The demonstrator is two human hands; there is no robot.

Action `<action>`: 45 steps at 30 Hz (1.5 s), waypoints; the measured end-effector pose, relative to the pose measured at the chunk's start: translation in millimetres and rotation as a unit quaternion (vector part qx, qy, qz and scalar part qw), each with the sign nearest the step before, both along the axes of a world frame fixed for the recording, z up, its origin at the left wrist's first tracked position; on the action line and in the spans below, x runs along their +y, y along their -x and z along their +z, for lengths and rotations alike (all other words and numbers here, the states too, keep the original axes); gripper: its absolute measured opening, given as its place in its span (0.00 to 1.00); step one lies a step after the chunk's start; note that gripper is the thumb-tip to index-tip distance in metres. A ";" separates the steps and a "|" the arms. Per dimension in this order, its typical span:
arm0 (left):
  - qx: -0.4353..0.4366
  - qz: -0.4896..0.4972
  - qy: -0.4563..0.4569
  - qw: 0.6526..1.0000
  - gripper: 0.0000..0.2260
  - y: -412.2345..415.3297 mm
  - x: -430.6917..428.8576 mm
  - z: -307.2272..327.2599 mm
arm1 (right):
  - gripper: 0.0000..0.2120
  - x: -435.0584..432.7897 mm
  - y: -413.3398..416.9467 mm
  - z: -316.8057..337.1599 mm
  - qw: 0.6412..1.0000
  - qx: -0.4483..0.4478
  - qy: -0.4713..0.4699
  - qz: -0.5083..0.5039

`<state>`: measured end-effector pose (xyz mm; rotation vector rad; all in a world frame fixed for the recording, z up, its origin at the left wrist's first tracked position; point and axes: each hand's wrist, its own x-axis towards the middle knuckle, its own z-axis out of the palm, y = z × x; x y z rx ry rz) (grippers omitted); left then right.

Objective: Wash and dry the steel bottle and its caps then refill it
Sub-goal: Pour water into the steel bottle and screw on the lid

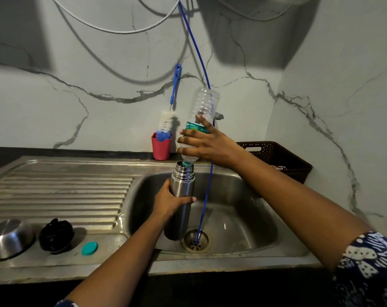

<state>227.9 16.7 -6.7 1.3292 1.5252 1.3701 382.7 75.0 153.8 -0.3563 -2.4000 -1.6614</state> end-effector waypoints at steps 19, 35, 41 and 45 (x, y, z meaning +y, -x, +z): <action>-0.001 -0.002 0.001 1.000 0.34 -1.7 -5.2 6.1 | 0.26 -9.7 -11.7 -15.7 0.989 0.131 0.043 -0.050; 0.004 0.067 -0.080 0.995 0.37 40.3 -31.8 84.2 | 0.31 -54.3 6.4 -15.1 0.611 0.592 0.524 0.042; 0.025 0.122 -0.098 0.987 0.37 102.6 -48.4 123.5 | 0.27 -66.6 56.4 -37.4 0.409 0.652 0.622 0.141; 0.035 0.162 -0.103 0.981 0.35 147.5 -57.1 130.2 | 0.24 -70.8 92.3 -59.1 0.358 0.657 0.637 0.187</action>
